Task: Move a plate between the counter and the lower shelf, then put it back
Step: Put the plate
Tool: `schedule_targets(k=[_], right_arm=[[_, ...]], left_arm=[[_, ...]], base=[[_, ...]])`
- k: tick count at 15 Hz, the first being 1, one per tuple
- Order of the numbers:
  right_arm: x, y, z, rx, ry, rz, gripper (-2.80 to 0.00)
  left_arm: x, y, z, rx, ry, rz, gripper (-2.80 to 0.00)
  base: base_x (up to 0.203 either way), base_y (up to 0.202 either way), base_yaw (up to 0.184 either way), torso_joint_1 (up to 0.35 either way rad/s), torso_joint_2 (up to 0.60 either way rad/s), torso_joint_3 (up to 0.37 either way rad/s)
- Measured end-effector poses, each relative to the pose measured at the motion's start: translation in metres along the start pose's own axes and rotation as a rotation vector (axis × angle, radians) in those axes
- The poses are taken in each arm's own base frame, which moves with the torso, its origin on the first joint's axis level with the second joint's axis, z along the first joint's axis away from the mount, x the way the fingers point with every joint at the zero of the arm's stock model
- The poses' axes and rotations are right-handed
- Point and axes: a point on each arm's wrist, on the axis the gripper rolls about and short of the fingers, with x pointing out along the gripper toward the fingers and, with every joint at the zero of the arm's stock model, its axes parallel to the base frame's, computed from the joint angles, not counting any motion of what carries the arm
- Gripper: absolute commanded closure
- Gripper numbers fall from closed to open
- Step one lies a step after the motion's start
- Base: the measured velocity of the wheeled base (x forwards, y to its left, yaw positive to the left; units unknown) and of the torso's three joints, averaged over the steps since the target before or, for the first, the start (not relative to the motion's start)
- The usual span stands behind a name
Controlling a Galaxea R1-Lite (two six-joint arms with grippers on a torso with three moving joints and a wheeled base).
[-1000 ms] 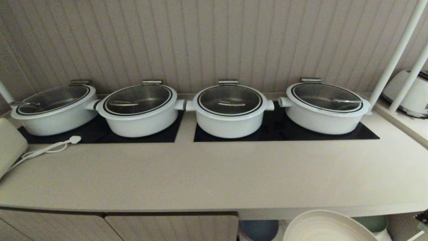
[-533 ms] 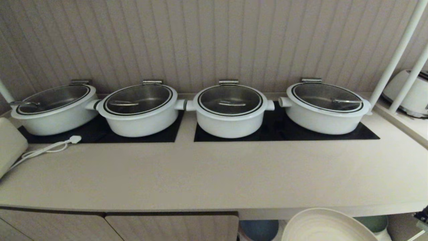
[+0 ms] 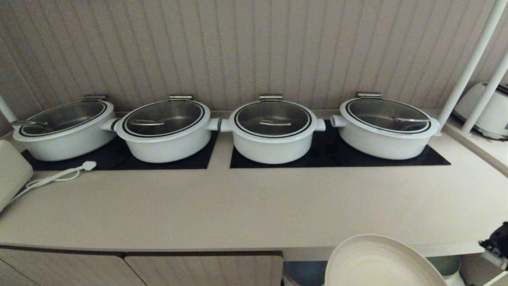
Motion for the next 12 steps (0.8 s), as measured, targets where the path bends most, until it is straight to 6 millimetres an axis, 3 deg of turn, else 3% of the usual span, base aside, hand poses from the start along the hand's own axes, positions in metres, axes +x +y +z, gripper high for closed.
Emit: schedule_targets(k=[7,12], right_arm=[[0.005,0.032,0.024,0.011,0.004,-0.011,0.00],[0.013,0.060,0.058,0.061,-0.008,-0.008,0.00]], left_arm=[[0.000,0.000,0.000,0.000,0.000,0.000,0.00],[0.000,0.000,0.000,0.000,0.000,0.000,0.00]], base=[[0.000,0.000,0.000,0.000,0.00,0.000],[0.000,0.000,0.000,0.000,0.00,0.000]])
